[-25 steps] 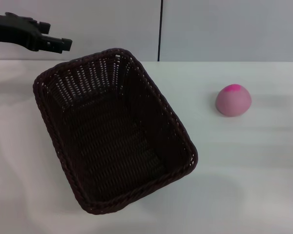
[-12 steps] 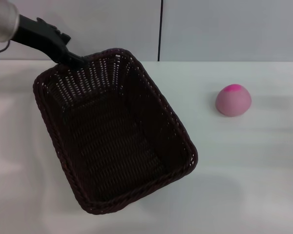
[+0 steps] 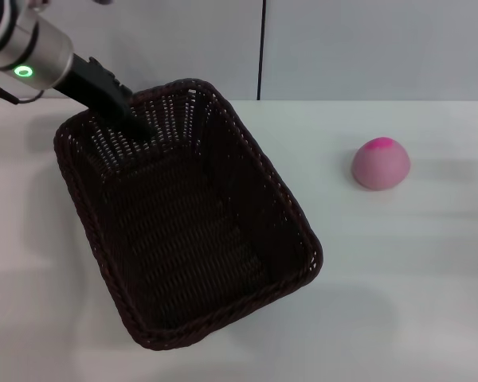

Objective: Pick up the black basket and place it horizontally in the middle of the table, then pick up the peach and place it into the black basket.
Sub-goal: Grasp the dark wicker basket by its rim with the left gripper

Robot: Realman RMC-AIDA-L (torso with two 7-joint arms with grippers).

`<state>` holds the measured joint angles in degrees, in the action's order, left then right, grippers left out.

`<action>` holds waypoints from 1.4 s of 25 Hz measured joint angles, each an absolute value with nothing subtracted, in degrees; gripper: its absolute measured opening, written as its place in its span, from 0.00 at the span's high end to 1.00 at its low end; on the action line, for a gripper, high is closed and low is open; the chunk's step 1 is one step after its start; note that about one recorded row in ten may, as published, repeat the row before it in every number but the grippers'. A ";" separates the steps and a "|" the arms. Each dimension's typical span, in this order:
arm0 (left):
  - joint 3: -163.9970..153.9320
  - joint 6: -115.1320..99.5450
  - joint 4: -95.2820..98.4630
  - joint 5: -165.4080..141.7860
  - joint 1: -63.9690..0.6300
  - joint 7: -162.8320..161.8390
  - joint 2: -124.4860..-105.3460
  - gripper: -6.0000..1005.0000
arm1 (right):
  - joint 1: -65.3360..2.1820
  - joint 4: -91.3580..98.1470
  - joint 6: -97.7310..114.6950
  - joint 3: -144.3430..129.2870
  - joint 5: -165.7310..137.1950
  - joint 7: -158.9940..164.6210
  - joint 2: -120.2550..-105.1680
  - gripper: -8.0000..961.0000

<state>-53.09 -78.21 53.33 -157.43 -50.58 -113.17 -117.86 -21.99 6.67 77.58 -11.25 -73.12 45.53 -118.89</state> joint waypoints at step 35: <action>-55.84 -79.31 63.65 -149.06 -43.44 -114.18 -117.89 0.71 | -21.71 6.57 76.80 -8.96 -73.03 45.53 -118.92 0.23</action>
